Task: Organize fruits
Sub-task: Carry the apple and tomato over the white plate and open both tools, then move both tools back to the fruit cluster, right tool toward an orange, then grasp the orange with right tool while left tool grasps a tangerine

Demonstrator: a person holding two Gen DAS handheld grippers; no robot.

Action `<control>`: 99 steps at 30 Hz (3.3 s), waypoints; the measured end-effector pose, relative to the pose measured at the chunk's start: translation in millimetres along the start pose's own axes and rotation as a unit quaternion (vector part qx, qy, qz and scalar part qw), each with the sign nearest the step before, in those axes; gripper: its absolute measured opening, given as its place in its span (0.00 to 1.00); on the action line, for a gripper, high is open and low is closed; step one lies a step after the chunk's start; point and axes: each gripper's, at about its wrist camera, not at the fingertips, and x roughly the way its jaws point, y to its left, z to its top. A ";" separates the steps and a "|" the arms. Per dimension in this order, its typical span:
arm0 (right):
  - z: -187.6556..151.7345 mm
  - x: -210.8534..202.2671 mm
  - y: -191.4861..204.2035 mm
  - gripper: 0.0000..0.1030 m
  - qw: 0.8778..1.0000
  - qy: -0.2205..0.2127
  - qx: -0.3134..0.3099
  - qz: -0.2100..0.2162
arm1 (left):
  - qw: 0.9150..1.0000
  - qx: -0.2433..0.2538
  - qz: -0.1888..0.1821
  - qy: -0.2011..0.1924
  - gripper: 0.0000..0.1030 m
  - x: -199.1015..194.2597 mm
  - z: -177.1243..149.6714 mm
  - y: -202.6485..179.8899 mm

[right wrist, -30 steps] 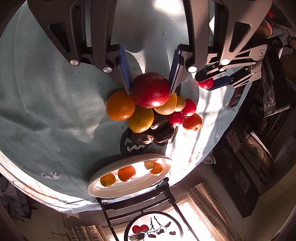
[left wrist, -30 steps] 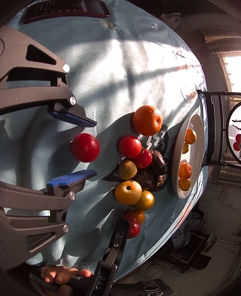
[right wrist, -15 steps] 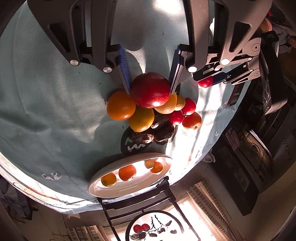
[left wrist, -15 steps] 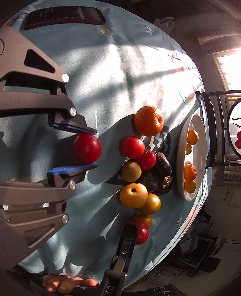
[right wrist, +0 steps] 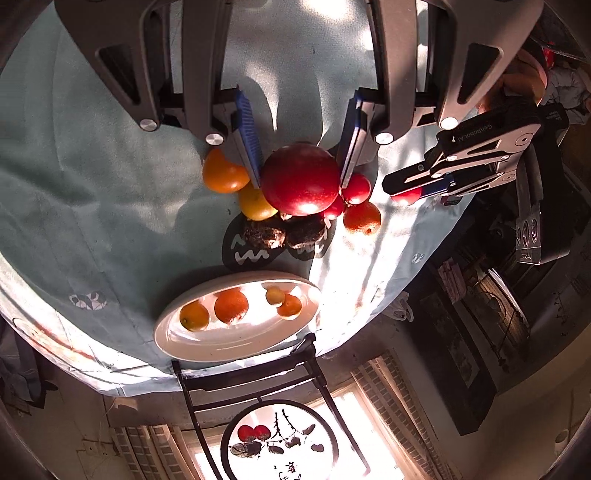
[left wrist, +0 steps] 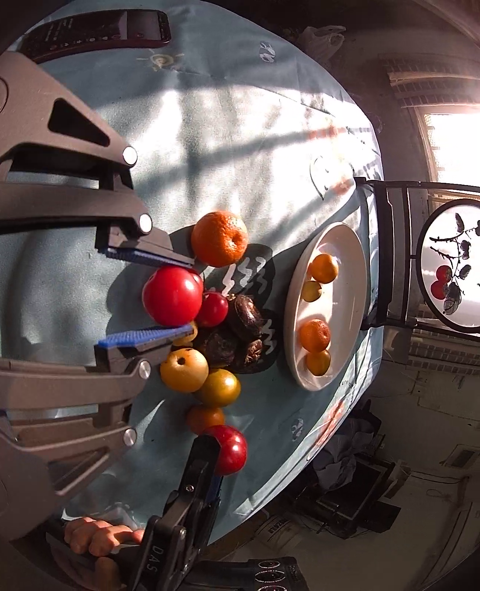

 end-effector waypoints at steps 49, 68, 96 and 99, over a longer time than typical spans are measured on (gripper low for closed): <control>21.1 39.3 -31.6 0.49 0.993 0.038 -0.093 -0.064 | 0.995 -0.049 0.092 -0.007 0.94 43.0 42.9 39.4; -1.6 41.6 -23.5 0.50 0.985 0.102 -0.123 -0.060 | 0.990 -0.009 0.139 -0.036 0.94 25.6 33.1 33.3; 4.0 24.4 -39.7 0.36 0.993 0.070 -0.079 -0.052 | 0.997 -0.033 0.063 0.023 0.77 55.4 24.6 47.4; 4.7 22.3 -40.0 0.36 0.994 0.064 -0.077 -0.054 | 0.998 -0.039 0.035 0.029 0.67 60.2 26.3 46.9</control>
